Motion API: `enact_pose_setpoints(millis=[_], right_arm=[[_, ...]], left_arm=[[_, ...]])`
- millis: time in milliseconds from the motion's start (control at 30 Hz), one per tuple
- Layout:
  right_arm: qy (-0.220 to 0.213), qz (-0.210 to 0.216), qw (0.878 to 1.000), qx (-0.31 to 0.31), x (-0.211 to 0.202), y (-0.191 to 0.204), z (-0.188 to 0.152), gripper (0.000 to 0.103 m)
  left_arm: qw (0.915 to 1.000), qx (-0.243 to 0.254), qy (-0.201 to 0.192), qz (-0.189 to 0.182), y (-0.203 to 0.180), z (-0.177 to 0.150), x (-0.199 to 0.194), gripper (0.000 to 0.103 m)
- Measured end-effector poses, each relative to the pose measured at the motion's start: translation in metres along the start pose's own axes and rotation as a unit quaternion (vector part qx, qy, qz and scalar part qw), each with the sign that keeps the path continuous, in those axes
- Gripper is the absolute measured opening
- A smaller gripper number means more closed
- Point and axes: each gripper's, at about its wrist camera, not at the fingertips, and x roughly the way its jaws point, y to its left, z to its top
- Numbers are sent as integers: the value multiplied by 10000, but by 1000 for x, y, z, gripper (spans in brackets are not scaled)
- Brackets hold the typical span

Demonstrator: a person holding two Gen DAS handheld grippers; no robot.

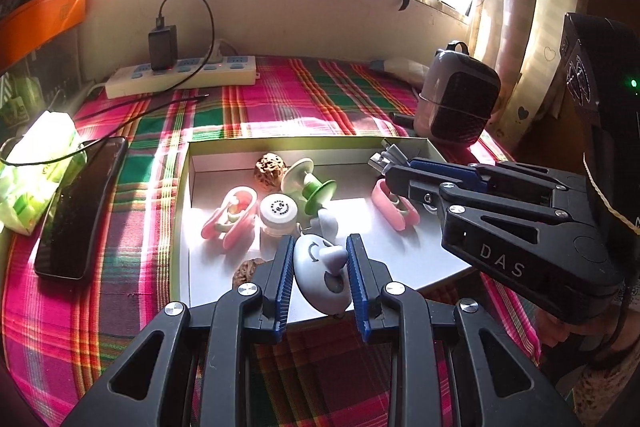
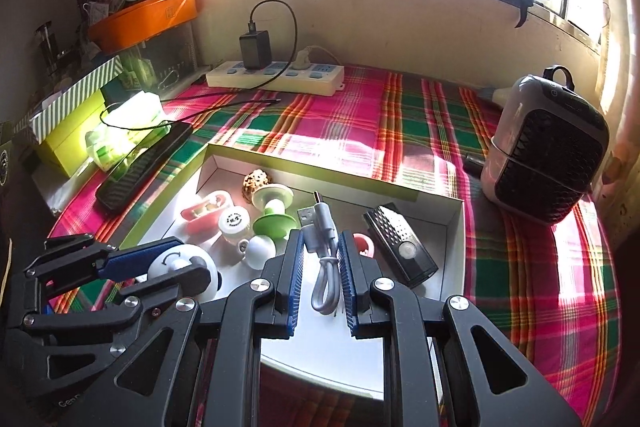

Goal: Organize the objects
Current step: 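Carry the white gadget and white cable into the white box with both grippers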

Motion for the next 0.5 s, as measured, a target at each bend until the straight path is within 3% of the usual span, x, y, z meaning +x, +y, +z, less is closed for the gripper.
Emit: enact_pose_setpoints(millis=[500], right_arm=[[323,-3,9995,-5,42,-4,19,19]], left_arm=[[9997,-52,242,48,10,2,24,24]])
